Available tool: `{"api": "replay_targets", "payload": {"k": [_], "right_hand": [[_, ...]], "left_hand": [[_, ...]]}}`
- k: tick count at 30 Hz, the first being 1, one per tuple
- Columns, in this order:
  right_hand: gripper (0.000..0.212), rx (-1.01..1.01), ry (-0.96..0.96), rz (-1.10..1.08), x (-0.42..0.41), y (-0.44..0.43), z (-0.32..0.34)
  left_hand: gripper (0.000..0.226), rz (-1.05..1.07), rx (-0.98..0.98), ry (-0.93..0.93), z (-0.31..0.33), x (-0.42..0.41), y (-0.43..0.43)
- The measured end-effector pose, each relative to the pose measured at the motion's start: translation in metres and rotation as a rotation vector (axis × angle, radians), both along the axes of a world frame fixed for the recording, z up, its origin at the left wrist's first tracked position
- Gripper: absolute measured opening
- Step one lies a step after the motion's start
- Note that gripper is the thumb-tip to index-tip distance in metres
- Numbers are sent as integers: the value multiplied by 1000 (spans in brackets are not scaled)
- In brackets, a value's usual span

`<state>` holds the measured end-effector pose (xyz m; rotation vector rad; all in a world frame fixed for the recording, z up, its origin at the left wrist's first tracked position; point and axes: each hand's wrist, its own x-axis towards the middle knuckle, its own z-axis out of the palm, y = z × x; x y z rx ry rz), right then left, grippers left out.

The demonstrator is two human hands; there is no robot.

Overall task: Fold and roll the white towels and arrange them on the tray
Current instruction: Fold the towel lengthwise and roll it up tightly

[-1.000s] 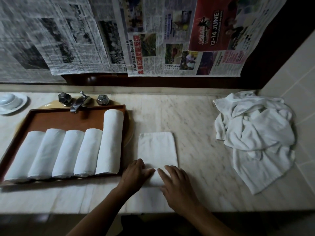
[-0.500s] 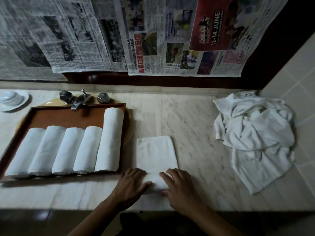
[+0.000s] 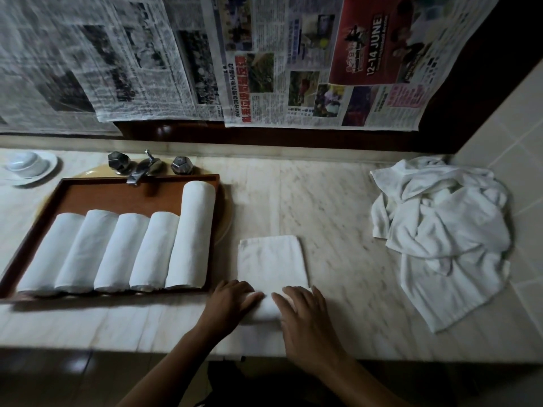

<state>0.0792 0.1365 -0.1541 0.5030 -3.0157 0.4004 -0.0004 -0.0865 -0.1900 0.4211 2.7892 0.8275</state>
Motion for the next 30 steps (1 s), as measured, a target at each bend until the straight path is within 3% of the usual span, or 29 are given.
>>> {"api": "replay_targets", "payload": {"k": [7, 11, 15, 20, 26, 30], "right_hand": [[78, 146, -66, 28, -1, 1, -9], [90, 168, -125, 26, -13, -1, -6], [90, 191, -162, 39, -30, 2, -4], [91, 247, -258, 79, -54, 3, 5], [84, 223, -359, 84, -69, 3, 17], [81, 185, -429, 89, -66, 8, 19]], "left_hand": [[60, 187, 49, -104, 2, -5, 12], [27, 210, 57, 139, 13, 9, 17], [50, 26, -97, 312, 23, 27, 24], [79, -214, -245, 208, 7, 17, 12], [74, -255, -199, 108, 22, -2, 10], [70, -227, -282, 59, 25, 8, 15]]}}
